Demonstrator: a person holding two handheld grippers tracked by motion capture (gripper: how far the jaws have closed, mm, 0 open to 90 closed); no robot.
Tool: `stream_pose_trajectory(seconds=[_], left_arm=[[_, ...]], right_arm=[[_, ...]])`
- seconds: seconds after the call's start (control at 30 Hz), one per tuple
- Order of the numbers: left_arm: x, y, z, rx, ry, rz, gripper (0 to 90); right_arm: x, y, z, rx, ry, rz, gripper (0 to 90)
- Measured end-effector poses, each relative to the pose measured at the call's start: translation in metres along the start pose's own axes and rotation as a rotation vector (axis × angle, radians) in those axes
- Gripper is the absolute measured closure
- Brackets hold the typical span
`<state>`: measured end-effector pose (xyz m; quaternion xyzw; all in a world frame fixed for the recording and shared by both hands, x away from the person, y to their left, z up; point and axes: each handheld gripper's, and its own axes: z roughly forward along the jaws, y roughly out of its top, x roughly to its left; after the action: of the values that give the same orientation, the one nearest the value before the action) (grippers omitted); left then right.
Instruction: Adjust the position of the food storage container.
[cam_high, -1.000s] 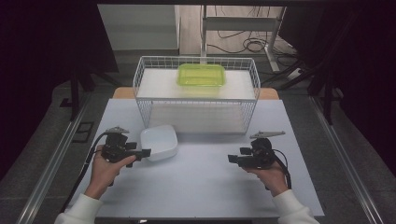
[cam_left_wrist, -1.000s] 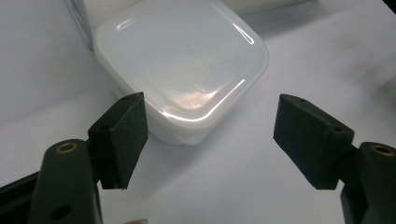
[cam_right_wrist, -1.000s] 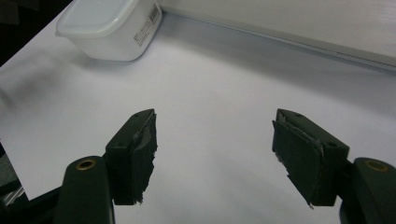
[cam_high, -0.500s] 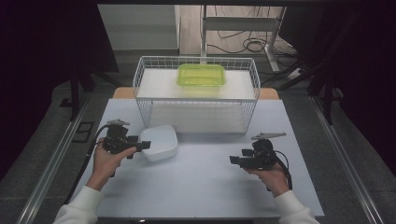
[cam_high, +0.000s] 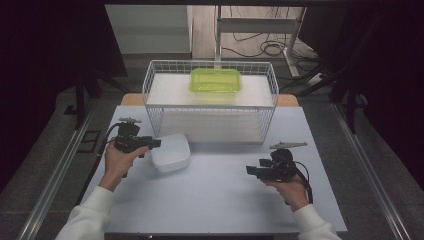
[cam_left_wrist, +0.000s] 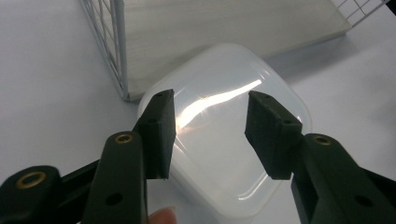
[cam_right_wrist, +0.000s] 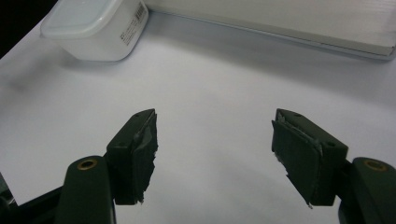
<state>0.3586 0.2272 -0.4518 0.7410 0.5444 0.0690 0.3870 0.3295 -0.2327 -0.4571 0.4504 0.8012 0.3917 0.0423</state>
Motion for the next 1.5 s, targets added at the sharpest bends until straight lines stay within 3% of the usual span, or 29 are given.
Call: stream_pose_trajectory(seconds=[0.27, 0.4, 0.6, 0.83, 1.17, 1.23, 1.37, 1.5], left_arm=[[0.011, 0.005, -0.003, 0.014, 0.034, -0.013, 58.7], [0.018, 0.008, -0.003, 0.017, 0.05, -0.012, 70.0], [0.03, 0.005, -0.001, 0.072, 0.081, -0.018, 85.3], [0.044, -0.007, 0.004, 0.13, 0.078, -0.056, 88.0], [0.047, -0.01, 0.018, 0.205, 0.059, -0.069, 89.5], [0.045, -0.011, 0.021, 0.193, 0.053, -0.092, 89.6], [0.045, -0.01, 0.025, 0.22, 0.041, -0.072, 89.9], [0.043, -0.009, 0.032, 0.213, 0.032, -0.079, 89.9]], right_arm=[[-0.001, -0.001, 0.0, 0.004, -0.004, 0.005, 31.0], [-0.002, -0.002, 0.001, 0.008, -0.007, 0.008, 30.9], [-0.002, -0.002, 0.0, 0.003, -0.008, 0.01, 30.9], [-0.004, -0.003, 0.0, 0.002, -0.007, 0.016, 31.0], [-0.005, -0.003, 0.0, -0.004, -0.007, 0.018, 31.2], [-0.004, -0.003, 0.0, -0.004, -0.006, 0.016, 31.1], [-0.005, -0.003, -0.001, -0.006, -0.009, 0.019, 31.1], [-0.005, -0.003, 0.0, -0.006, -0.008, 0.018, 31.1]])
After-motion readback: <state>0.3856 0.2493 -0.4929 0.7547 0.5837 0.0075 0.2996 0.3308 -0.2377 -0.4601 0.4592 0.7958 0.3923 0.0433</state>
